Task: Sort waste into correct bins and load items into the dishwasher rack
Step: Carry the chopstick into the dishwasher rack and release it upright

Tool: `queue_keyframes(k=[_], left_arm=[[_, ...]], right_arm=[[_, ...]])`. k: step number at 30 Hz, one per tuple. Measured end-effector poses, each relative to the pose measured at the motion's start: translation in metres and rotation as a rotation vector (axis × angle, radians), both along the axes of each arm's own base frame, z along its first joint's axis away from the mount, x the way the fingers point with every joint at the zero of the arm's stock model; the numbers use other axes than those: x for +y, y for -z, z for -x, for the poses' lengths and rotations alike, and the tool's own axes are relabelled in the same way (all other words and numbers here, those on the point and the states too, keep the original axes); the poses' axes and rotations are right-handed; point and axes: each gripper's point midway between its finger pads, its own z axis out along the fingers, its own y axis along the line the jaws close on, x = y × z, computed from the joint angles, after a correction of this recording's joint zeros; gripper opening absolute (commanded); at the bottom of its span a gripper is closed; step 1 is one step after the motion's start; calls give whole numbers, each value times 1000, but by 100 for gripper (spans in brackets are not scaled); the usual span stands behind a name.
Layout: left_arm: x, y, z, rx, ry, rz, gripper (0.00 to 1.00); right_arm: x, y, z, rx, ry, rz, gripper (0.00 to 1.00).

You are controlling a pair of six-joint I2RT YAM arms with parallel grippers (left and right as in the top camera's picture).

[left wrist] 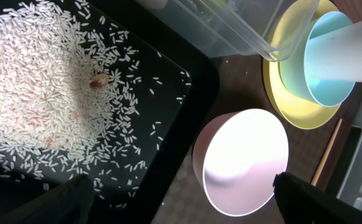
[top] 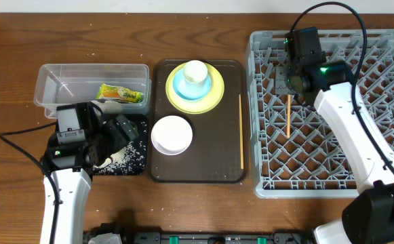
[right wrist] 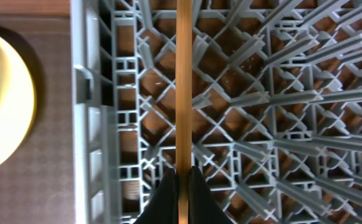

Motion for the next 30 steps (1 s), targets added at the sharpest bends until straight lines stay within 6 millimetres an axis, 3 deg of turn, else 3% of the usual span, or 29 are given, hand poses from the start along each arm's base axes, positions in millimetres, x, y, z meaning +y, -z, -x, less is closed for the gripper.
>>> queue_keyframes(k=[18,27,30], left_arm=[[0,0,0,0,0,0,95],[0,0,0,0,0,0,95],[0,0,0,0,0,0,95]], right_arm=[[1,65,-7,151,-38,52,1],[8,68,-7,158,-49,17,2],[8,68,-6,161,-46,11,7]])
